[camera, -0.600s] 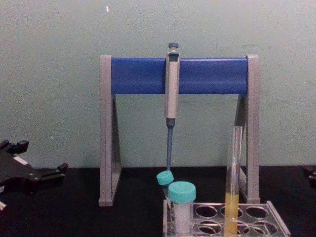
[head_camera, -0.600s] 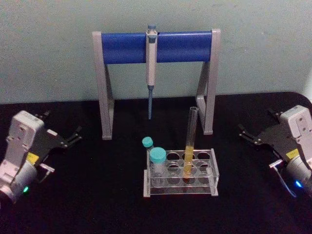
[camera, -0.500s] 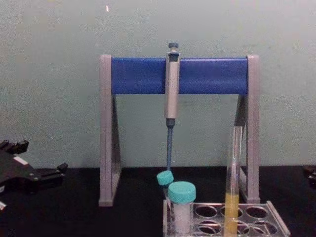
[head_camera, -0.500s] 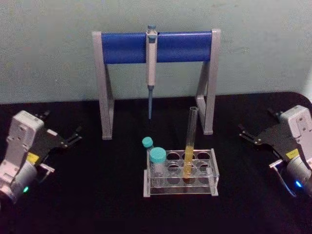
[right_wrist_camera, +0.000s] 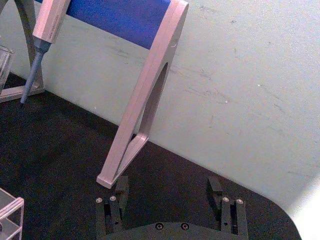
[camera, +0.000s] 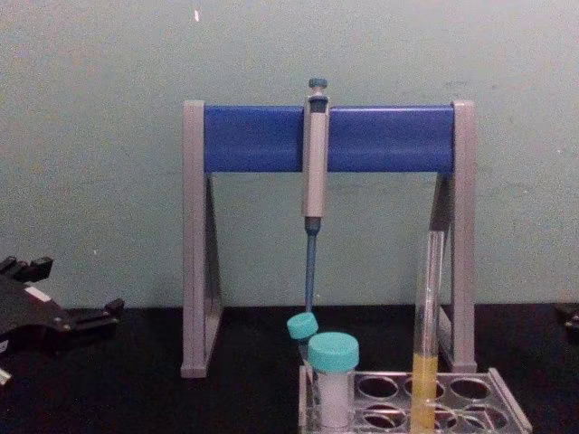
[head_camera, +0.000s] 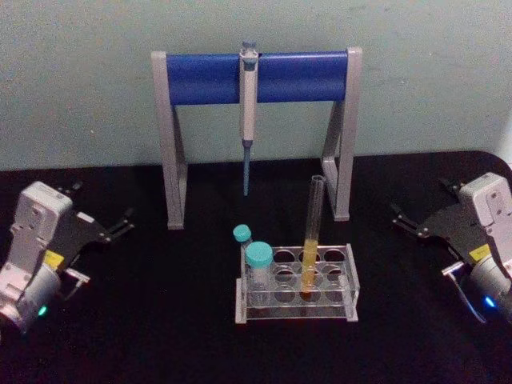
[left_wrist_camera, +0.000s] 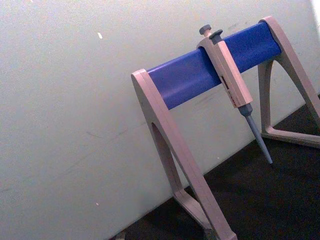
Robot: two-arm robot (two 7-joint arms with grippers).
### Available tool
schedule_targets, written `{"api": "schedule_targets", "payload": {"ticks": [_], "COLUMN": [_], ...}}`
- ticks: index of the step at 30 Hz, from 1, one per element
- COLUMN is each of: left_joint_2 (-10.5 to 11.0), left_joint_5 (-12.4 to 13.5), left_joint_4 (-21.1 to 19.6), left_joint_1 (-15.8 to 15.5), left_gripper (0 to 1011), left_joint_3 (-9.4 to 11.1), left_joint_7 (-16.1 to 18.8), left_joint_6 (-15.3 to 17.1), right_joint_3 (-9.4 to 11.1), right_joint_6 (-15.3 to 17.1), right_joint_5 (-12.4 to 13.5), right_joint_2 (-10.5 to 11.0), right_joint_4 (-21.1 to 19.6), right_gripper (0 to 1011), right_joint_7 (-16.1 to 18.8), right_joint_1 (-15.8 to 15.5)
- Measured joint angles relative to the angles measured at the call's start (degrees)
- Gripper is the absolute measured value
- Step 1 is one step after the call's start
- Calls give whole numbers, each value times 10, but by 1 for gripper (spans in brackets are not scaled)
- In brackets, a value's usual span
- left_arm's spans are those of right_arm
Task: Pick up the test tube from the test tube rack, shake it, then place it back into the test tube rack.
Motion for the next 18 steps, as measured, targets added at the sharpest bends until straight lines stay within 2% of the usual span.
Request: {"api": "schedule_targets", "payload": {"ticks": [18], "left_joint_2": [0], "left_joint_5": [0], "left_joint_4": [0], "left_joint_1": [0], "left_gripper": [1010], "left_joint_3": [0], "left_joint_7": [0], "left_joint_6": [0], "right_joint_3": [0], "right_joint_6": [0], "right_joint_5": [0], "right_joint_2": [0], "right_joint_4": [0], "right_gripper": [1000], "right_joint_7": [0], "right_joint_1": [0]}}
